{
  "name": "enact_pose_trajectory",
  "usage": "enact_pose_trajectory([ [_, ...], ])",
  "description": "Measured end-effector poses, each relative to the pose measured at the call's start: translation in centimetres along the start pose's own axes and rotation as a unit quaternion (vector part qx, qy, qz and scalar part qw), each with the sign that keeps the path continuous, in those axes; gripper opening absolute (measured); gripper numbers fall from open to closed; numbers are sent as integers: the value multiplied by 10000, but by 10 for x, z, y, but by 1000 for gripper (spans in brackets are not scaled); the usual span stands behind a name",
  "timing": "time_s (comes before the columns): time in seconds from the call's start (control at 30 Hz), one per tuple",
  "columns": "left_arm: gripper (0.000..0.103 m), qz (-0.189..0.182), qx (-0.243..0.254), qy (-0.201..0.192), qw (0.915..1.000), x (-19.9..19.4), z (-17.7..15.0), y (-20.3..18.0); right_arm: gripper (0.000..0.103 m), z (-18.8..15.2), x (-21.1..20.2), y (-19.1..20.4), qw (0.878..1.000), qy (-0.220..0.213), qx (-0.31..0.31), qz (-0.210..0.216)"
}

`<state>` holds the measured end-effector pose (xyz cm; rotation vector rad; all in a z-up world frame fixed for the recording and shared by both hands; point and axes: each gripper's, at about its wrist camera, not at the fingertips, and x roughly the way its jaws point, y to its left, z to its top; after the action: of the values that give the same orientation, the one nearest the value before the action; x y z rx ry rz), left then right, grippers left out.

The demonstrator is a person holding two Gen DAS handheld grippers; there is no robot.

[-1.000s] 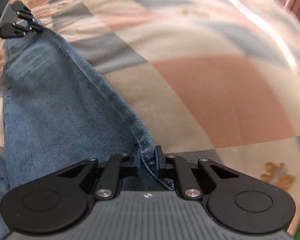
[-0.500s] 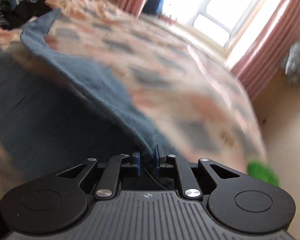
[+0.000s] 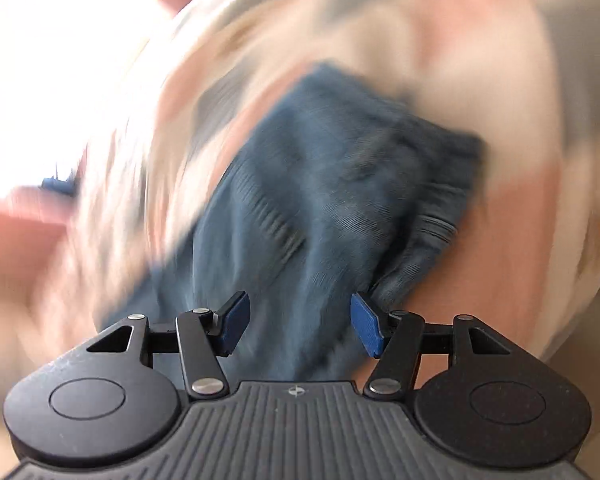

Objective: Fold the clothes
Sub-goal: 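Lift the leg hems with both grippers and fold them over toward the waistband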

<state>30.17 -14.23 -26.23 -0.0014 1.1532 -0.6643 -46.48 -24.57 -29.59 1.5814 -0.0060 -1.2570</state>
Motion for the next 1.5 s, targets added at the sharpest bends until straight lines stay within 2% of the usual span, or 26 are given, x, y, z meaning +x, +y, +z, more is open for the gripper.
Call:
enact_pose_trajectory([
  [0.1,63,-1,-726,-80,9973,34,25,22,61,-1,3,-11,9990,-175,378,148],
  [0.2,60,47,-829,-146,9964,59,40,26,60,-8,-3,-11,9983,-383,405,167],
  [0.27,31,26,-710,-131,9974,73,47,22,60,-12,-9,-11,9973,-551,450,163],
  [0.3,7,-42,-597,-121,9981,75,51,21,60,-11,-14,-15,9965,-644,502,170],
  [0.33,5,-180,-439,-156,9987,73,53,17,60,-12,-16,-16,9955,-732,577,168],
  [0.4,4,-454,-13,-388,9982,56,57,5,61,-8,-20,-24,9933,-872,703,270],
  [0.47,4,-766,343,-677,9942,27,61,-5,61,-7,-22,-26,9925,-963,712,253],
  [0.53,4,-1140,449,-959,9878,-12,65,-10,61,-5,-23,-28,9915,-1037,748,239],
  [0.6,4,-1351,445,-1233,9821,-53,65,-8,60,-1,-21,-30,9902,-1083,837,285],
  [0.63,4,-1426,475,-1366,9792,-74,62,-5,60,1,-19,-31,9901,-1072,859,273],
  [0.73,5,-1164,753,-1590,9775,-115,46,18,54,13,-7,-26,9937,-905,664,24],
  [0.77,5,-921,752,-1451,9822,-108,34,33,52,15,-5,-30,9944,-829,655,-30],
  [0.8,5,-651,729,-1263,9872,-99,21,49,33,19,1,-29,9950,-742,662,-108],
  [0.83,8,-380,705,-1073,9910,-89,7,64,21,21,3,-27,9955,-696,594,-241],
  [0.87,8,-109,680,-883,9937,-79,-6,80,19,23,2,-21,9960,-687,398,-399],
  [0.93,11,317,414,-172,9985,-36,-36,111,15,27,-4,-9,9951,-764,-94,-624],
  [1.03,11,311,-268,-208,9989,-8,-57,132,15,30,-10,-3,9931,-765,-413,-784],
  [1.1,8,286,-540,-258,9978,-7,-54,132,15,34,-9,-2,9926,-669,-524,-864],
  [1.2,5,100,-92,-376,9992,-20,-36,121,14,34,-11,7,9907,-639,-793,-901],
  [1.27,6,-202,169,-662,9975,-44,-32,118,11,31,-20,16,9893,-685,-971,-851],
  [1.3,6,-216,331,-753,9964,-51,-30,115,11,34,-22,19,9895,-721,-988,-764],
  [1.37,6,4,541,-720,9959,-52,-36,116,10,33,-27,21,9894,-734,-1060,-674],
  [1.47,11,330,348,-198,9987,-23,-50,134,10,29,-11,6,9860,-547,-1098,-1131],
  [1.5,13,353,264,-180,9989,-18,-53,137,10,28,-4,-1,9863,-536,-989,-1203],
])
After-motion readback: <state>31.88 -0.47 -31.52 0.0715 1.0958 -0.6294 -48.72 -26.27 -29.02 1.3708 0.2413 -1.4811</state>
